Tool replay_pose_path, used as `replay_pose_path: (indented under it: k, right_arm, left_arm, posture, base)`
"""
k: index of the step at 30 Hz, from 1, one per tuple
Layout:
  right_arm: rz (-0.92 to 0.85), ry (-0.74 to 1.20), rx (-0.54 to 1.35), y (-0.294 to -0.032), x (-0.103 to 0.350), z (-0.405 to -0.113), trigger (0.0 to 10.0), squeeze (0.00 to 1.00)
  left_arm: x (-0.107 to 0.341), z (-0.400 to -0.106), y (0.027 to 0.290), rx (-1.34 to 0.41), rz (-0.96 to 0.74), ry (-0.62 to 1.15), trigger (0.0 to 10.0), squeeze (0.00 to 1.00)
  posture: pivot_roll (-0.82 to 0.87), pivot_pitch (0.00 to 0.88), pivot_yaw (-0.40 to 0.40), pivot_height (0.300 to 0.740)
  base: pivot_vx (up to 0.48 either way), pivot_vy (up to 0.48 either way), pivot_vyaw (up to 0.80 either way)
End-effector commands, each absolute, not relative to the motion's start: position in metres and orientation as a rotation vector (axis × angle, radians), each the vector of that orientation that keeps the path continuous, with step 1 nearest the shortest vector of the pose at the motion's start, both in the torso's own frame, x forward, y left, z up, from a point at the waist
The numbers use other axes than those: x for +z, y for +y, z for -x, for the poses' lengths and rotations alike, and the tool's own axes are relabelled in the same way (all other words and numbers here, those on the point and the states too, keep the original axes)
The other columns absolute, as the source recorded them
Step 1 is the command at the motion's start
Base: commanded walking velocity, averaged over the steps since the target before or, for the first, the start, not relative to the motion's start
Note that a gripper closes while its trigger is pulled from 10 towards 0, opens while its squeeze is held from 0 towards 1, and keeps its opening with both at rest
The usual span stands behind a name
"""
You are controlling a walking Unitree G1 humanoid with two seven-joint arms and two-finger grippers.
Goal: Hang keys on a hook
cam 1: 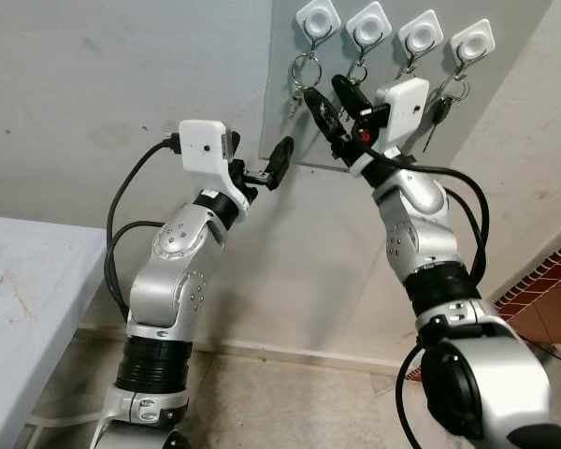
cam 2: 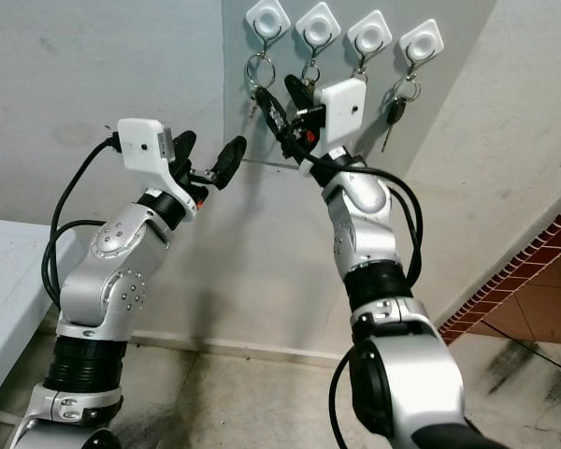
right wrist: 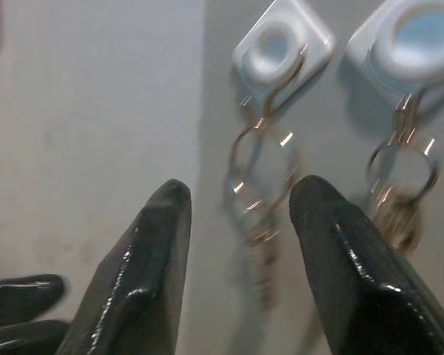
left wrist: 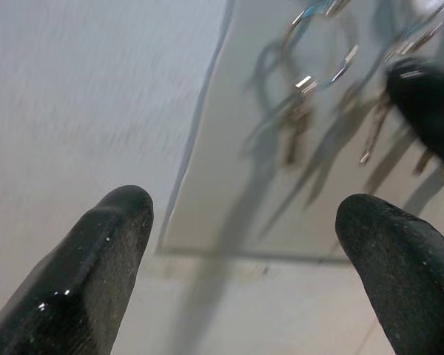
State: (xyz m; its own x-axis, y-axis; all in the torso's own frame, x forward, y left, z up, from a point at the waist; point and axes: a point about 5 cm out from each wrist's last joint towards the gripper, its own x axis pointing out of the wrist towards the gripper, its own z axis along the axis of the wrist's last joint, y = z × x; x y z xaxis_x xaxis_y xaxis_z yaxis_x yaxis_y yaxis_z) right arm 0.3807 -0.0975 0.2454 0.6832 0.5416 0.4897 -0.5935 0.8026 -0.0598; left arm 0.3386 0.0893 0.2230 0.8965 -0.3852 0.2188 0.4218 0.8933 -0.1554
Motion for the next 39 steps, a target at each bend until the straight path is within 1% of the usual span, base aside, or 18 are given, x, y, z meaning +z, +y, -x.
replay_pose_path:
  k: [1,4,7,8,12,16,18,19,20,21,24,26,29,31,32,35,37,39]
  right_arm:
    - [-0.134,-0.503,0.664,-0.098,0.236,-0.375,10.0,0.00]
    - [-0.149,-0.464,0.649,-0.100,0.216,-0.368,10.0,0.00]
    - [-0.154,-0.446,0.634,-0.103,0.205,-0.364,10.0,0.00]
    - [-0.157,-0.410,0.607,-0.106,0.193,-0.361,10.0,0.00]
    - [-0.174,-0.353,0.539,-0.116,0.170,-0.354,10.0,0.00]
    - [-0.193,-0.311,0.488,-0.123,0.154,-0.348,10.0,0.00]
    - [-0.188,-0.268,0.451,-0.127,0.140,-0.345,10.0,0.00]
    - [-0.193,-0.226,0.406,-0.133,0.125,-0.341,10.0,0.00]
    - [-0.193,-0.226,0.406,-0.133,0.125,-0.341,10.0,0.00]
    - [-0.190,-0.187,0.361,-0.137,0.112,-0.337,10.0,0.00]
    - [-0.195,-0.148,0.316,-0.140,0.101,-0.333,10.0,0.00]
    - [-0.199,-0.101,0.276,-0.144,0.087,-0.327,10.0,0.00]
    - [-0.188,-0.044,0.226,-0.148,0.071,-0.321,10.0,0.00]
    - [-0.209,0.031,0.186,-0.153,0.052,-0.311,10.0,0.00]
    - [-0.209,0.031,0.186,-0.153,0.052,-0.311,10.0,0.00]
    - [-0.180,0.085,0.175,-0.155,0.037,-0.301,10.0,0.00]
    - [-0.165,0.138,0.157,-0.158,0.023,-0.291,10.0,0.00]
    - [-0.134,0.161,0.151,-0.159,0.015,-0.284,10.0,0.00]
  left_arm:
    - [0.207,-0.340,0.090,-0.401,0.189,-0.142,10.0,0.00]
    - [0.187,-0.341,0.094,-0.368,0.178,-0.087,10.0,0.00]
    - [0.175,-0.341,0.097,-0.355,0.163,-0.055,10.0,0.00]
    - [0.163,-0.341,0.101,-0.336,0.165,-0.018,10.0,0.00]
    - [0.135,-0.341,0.108,-0.296,0.177,0.063,10.0,0.00]
    - [0.114,-0.339,0.114,-0.265,0.217,0.114,10.0,0.00]
    - [0.097,-0.337,0.119,-0.227,0.250,0.169,10.0,0.00]
    - [0.083,-0.335,0.125,-0.197,0.242,0.189,10.0,0.00]
    - [0.083,-0.335,0.125,-0.197,0.242,0.189,10.0,0.00]
    - [0.069,-0.331,0.130,-0.183,0.199,0.228,10.0,0.00]
    - [0.056,-0.327,0.134,-0.174,0.185,0.275,10.0,0.00]
    - [0.043,-0.322,0.137,-0.162,0.146,0.321,10.0,0.00]
    - [0.033,-0.316,0.138,-0.173,0.116,0.334,10.0,0.00]
    - [0.020,-0.308,0.136,-0.199,0.100,0.390,10.0,0.00]
    - [0.020,-0.308,0.136,-0.199,0.100,0.390,10.0,0.00]
    - [0.010,-0.301,0.135,-0.227,0.064,0.417,10.0,0.00]
    - [-0.003,-0.291,0.133,-0.257,0.068,0.478,10.0,0.00]
    - [-0.009,-0.284,0.130,-0.292,0.078,0.497,10.0,0.00]
  posture:
    - [0.06,0.058,-0.083,0.740]
    - [0.06,0.061,-0.083,0.740]
    - [0.06,0.064,-0.078,0.740]
    - [0.06,0.065,-0.070,0.740]
    - [0.05,0.064,-0.058,0.740]
    - [0.04,0.058,-0.041,0.740]
    - [0.04,0.055,-0.031,0.740]
    - [0.04,0.048,-0.013,0.740]
    - [0.04,0.048,-0.013,0.740]
    - [0.03,0.048,-0.003,0.740]
    - [0.03,0.046,0.011,0.740]
    - [0.03,0.045,0.024,0.740]
    - [0.02,0.049,0.036,0.740]
    - [0.01,0.052,0.040,0.740]
    - [0.01,0.052,0.040,0.740]
    - [0.00,0.054,0.047,0.740]
    - [-0.01,0.059,0.053,0.740]
    - [-0.01,0.057,0.058,0.740]
  base:
    - [0.000,0.000,0.00]
    - [0.000,0.000,0.00]
    - [0.000,0.000,0.00]
    - [0.000,0.000,0.00]
    - [0.000,0.000,0.00]
    - [0.000,0.000,0.00]
    - [0.000,0.000,0.00]
    - [0.000,0.000,0.00]
    - [0.000,0.000,0.00]
    - [0.000,0.000,0.00]
    - [0.000,0.000,0.00]
    - [0.000,0.000,0.00]
    - [0.000,0.000,0.00]
    - [0.000,0.000,0.00]
    - [0.000,0.000,0.00]
    - [0.000,0.000,0.00]
    - [0.000,0.000,0.00]
    - [0.000,0.000,0.00]
